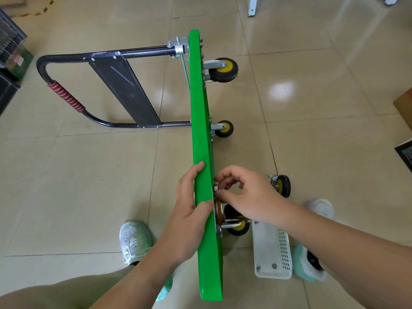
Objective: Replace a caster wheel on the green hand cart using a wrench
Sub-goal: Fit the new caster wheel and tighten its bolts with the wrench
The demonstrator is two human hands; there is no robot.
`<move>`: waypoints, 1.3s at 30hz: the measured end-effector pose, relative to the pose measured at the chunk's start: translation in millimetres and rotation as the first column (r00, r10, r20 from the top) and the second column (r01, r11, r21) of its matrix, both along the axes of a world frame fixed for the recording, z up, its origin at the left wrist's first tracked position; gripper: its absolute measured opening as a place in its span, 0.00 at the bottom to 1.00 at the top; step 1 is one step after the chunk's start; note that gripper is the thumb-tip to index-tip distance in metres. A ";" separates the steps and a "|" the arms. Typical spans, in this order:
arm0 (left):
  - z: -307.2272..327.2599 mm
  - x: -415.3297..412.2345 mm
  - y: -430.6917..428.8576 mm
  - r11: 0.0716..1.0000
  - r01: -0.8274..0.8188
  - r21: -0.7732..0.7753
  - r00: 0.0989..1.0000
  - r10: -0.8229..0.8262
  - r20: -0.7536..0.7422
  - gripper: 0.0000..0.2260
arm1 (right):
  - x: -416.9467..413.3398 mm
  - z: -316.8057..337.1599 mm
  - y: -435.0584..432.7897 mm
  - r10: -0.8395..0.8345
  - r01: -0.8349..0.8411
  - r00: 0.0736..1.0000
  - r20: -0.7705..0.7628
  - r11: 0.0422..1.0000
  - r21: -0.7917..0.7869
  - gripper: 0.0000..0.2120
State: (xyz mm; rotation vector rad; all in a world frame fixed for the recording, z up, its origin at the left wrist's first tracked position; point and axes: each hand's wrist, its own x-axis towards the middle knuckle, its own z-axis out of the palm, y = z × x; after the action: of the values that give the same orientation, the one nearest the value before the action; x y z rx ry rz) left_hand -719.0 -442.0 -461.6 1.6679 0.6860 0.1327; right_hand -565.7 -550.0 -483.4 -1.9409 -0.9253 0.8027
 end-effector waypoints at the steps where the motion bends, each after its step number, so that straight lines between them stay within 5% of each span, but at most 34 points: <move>1: -0.1 0.1 0.1 1.000 -0.001 0.000 1.000 0.001 0.002 0.33 | -0.6 -0.4 0.6 -0.004 0.004 1.000 0.025 1.000 0.003 0.06; 5: -2.0 -0.9 0.4 1.000 0.001 -0.018 1.000 -0.001 0.007 0.33 | 3.1 -1.4 0.7 0.036 -0.035 0.999 0.025 0.998 -0.059 0.16; 12: -3.4 -0.8 1.4 1.000 -0.002 -0.004 1.000 0.002 0.011 0.33 | 2.9 -3.1 0.0 0.044 -0.044 0.999 0.002 0.999 0.002 0.05; 36: -2.0 -0.6 0.8 1.000 -0.001 -0.009 1.000 0.001 0.019 0.33 | 2.3 -4.7 -1.3 0.061 -0.061 0.996 -0.062 0.998 0.008 0.10; 39: -2.3 -0.2 1.0 1.000 -0.008 -0.003 1.000 0.008 0.012 0.33 | 1.6 -5.7 -0.1 0.045 -0.046 0.998 -0.032 0.999 -0.012 0.03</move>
State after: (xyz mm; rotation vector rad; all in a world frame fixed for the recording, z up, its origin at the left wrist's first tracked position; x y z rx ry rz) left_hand -719.3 -441.0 -463.9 1.6601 0.6838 0.1476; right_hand -564.2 -550.0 -489.1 -1.9189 -0.9504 0.8657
